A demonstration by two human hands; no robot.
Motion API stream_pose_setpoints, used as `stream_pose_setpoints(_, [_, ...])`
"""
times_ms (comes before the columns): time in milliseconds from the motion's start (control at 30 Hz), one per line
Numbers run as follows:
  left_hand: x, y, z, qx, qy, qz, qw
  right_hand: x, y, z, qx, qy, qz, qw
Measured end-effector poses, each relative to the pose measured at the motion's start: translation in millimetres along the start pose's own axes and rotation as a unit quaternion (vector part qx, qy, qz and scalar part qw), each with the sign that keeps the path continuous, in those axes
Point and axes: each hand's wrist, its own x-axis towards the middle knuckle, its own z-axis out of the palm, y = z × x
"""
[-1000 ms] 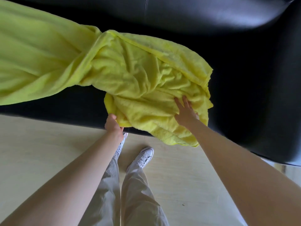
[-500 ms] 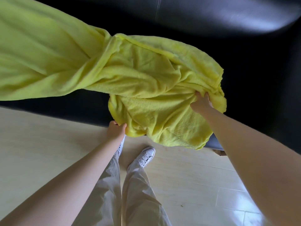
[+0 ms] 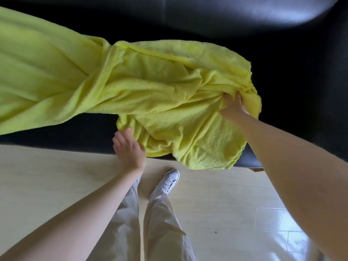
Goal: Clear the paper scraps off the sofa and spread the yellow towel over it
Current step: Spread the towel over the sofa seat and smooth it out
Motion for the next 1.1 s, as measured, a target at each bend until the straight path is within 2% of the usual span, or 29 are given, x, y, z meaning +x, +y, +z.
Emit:
stream_pose_setpoints(100, [5,14,10,0.034,-0.082,0.203,0.975,10,7,-9,0.003,0.027,-0.002,1.000])
stream_pose_setpoints(167, [11,27,16,0.047,-0.123,0.264,0.956,17,14,-20,0.012,0.043,0.000,0.999])
stream_pose_setpoints(267, [19,39,22,0.089,-0.133,0.291,0.943,21,18,-34,0.012,0.095,-0.019,0.995])
stream_pose_setpoints(367, [25,46,27,0.119,-0.133,0.303,0.936,13,19,-30,0.002,0.188,-0.073,0.980])
stream_pose_setpoints(500, [22,52,34,0.128,-0.172,0.289,0.933,-24,25,16,0.050,0.327,-0.044,0.943])
stream_pose_setpoints(567, [21,53,36,0.135,-0.175,0.286,0.932,-42,28,49,0.092,0.304,0.000,0.948])
stream_pose_setpoints(633, [21,54,37,0.139,-0.172,0.289,0.932,-55,36,82,0.139,0.236,0.051,0.960])
stream_pose_setpoints(700, [22,53,40,0.143,-0.164,0.295,0.930,-61,47,105,0.196,0.191,0.095,0.957])
stream_pose_setpoints(767, [22,51,42,0.148,-0.158,0.303,0.928,-61,61,116,0.232,0.169,0.103,0.952])
stream_pose_setpoints(967, [21,46,43,0.139,-0.158,0.313,0.926,-13,142,77,0.248,0.056,0.158,0.954])
stream_pose_setpoints(1033, [21,46,42,0.143,-0.160,0.322,0.922,2,164,56,0.211,0.015,0.142,0.967])
stream_pose_setpoints(1100, [20,44,41,0.154,-0.168,0.331,0.916,0,168,49,0.172,0.043,0.112,0.978])
